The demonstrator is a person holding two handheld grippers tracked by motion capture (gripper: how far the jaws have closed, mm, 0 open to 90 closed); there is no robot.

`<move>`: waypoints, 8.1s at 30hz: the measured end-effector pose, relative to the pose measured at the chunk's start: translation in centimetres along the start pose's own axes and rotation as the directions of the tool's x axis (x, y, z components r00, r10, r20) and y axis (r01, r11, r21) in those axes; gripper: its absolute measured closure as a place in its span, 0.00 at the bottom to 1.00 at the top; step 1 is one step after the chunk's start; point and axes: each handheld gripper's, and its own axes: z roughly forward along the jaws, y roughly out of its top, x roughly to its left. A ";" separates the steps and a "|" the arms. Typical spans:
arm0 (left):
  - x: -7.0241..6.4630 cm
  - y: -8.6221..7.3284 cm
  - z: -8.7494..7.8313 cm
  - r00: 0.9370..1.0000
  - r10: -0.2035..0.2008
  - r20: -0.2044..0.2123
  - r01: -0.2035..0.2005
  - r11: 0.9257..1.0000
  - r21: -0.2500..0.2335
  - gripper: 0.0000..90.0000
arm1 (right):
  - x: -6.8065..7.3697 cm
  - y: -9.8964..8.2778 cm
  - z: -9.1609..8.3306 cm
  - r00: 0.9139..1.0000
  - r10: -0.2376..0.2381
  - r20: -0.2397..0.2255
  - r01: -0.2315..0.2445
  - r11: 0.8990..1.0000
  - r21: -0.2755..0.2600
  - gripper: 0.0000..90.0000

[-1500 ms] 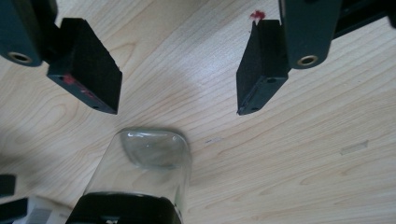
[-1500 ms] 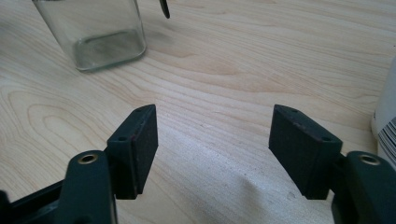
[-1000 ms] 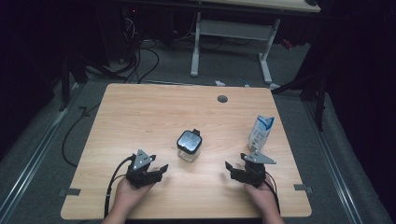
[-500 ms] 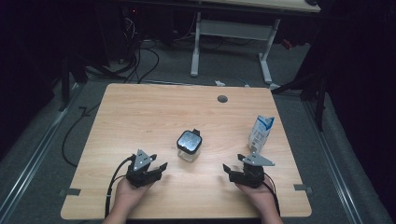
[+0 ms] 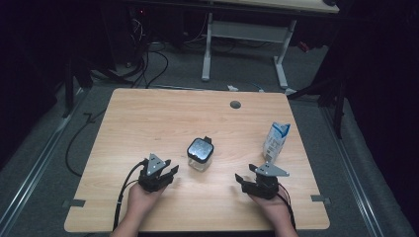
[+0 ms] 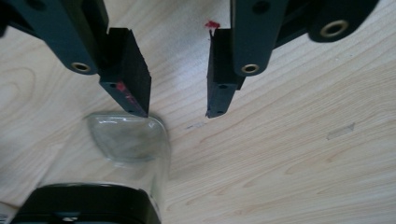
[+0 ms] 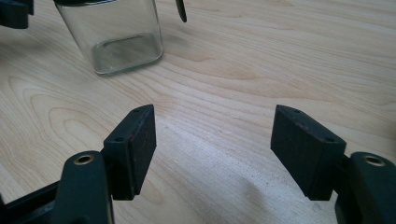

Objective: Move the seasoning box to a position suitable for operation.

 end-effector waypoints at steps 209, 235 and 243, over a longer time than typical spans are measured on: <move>-3.8 9.0 5.4 0.990 0.096 0.100 -0.084 0.990 -0.118 1.00 | 0.9 2.4 0.9 0.997 -0.050 -0.055 0.050 0.999 -0.017 0.94; -3.4 8.8 5.5 0.992 0.046 0.115 -0.031 0.992 -0.124 1.00 | 1.4 3.7 0.6 0.996 -0.072 -0.057 0.067 0.994 -0.090 1.00; -3.3 8.7 5.5 0.992 0.031 0.122 -0.016 0.992 -0.126 1.00 | 1.6 4.2 0.8 0.994 -0.086 -0.066 0.079 0.992 -0.103 1.00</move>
